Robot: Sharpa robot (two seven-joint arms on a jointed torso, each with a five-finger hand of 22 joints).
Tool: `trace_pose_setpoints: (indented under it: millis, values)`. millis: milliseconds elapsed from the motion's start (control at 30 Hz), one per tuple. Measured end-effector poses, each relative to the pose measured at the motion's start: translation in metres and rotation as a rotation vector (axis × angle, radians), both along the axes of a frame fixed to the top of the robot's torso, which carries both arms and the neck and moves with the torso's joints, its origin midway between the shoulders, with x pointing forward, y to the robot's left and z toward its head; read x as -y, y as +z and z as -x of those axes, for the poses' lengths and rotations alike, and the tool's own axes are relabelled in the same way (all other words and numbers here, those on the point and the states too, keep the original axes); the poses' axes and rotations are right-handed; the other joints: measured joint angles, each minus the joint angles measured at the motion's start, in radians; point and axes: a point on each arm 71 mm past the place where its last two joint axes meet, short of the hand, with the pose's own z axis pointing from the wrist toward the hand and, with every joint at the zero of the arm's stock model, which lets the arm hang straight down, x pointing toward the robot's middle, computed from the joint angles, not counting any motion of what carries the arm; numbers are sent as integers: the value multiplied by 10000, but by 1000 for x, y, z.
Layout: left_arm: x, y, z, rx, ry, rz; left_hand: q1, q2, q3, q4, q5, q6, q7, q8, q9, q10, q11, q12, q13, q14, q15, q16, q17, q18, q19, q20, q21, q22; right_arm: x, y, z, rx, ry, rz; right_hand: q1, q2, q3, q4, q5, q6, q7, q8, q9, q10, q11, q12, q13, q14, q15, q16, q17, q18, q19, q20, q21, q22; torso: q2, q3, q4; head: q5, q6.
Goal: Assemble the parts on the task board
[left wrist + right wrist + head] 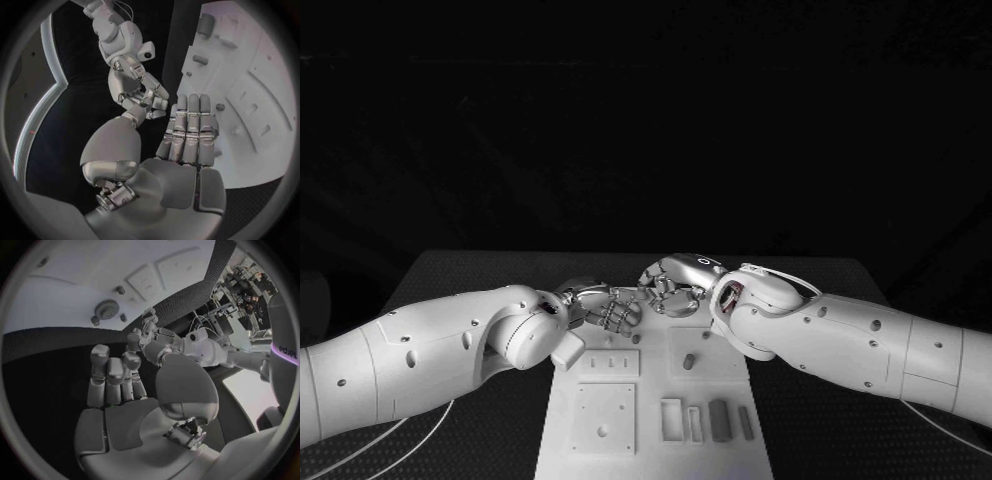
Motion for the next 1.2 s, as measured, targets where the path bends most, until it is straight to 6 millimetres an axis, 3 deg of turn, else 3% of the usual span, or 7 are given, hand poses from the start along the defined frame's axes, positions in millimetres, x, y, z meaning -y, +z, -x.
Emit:
trace_pose_setpoints:
  millis: [1200]
  values:
    - [4,1,1,30,-193,97,80,80,-28,-28,0,203,-59,1,11,165,-95,69,169,125,-55,-38,148,-49,38,-36,0,68,-9,-11,-1,-187,110,293,1,0,-14,-14,-7,21,-21,-30,7,0,-36,0,-7,12,21,0,-17,0,23,-18,-1,-1,3,-1,-3,-15,-47]
